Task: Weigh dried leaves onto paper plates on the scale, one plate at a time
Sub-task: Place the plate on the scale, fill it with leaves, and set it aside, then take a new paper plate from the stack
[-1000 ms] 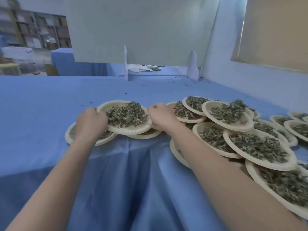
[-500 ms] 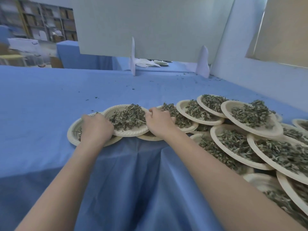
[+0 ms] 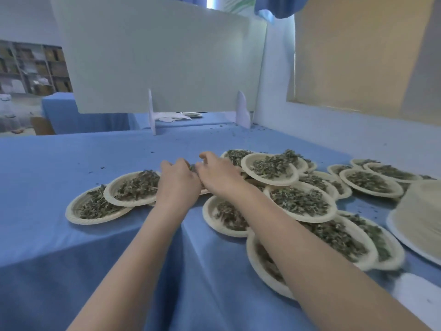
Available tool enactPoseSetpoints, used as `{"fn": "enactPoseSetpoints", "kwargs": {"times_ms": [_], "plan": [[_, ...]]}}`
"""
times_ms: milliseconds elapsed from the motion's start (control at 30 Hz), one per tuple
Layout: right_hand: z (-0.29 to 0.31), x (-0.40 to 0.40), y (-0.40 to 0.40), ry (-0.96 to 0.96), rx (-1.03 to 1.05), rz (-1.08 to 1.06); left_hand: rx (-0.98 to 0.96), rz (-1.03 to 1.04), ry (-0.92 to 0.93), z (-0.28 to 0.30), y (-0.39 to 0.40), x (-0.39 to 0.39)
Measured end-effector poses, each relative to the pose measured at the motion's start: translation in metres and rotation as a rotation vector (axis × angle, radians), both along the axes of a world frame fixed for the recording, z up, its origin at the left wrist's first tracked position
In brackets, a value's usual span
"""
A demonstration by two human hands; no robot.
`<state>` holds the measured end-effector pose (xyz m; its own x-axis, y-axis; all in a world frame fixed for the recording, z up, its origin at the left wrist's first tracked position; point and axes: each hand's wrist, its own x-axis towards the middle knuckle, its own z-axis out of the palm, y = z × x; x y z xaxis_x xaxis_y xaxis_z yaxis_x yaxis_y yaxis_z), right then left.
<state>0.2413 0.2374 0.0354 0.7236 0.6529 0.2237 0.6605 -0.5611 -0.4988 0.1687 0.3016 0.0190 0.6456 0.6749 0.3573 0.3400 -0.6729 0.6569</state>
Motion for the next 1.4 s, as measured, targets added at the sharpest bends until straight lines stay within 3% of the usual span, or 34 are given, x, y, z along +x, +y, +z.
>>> {"fn": "enactPoseSetpoints", "kwargs": {"times_ms": [400, 567, 733, 1000, 1133, 1400], "plan": [[0.045, 0.067, -0.326, -0.031, 0.01, -0.445, 0.084, -0.563, 0.0, 0.042, -0.294, 0.108], [0.025, 0.092, -0.419, 0.015, -0.051, -0.582, 0.11, -0.568, 0.17, 0.026, -0.362, 0.152], [0.002, 0.117, -0.447, 0.019, -0.1, -0.643, 0.086, -0.478, 0.317, 0.006, -0.377, 0.178], [-0.013, 0.135, -0.456, -0.027, -0.153, -0.81, -0.046, -0.532, 0.244, 0.002, -0.371, 0.207], [-0.014, 0.14, -0.461, 0.136, -0.047, -0.802, 0.058, -0.577, 0.231, 0.004, -0.37, 0.21], [-0.003, 0.14, -0.453, 0.096, 0.0, -0.799, 0.173, -0.564, 0.233, 0.025, -0.378, 0.201]]}}
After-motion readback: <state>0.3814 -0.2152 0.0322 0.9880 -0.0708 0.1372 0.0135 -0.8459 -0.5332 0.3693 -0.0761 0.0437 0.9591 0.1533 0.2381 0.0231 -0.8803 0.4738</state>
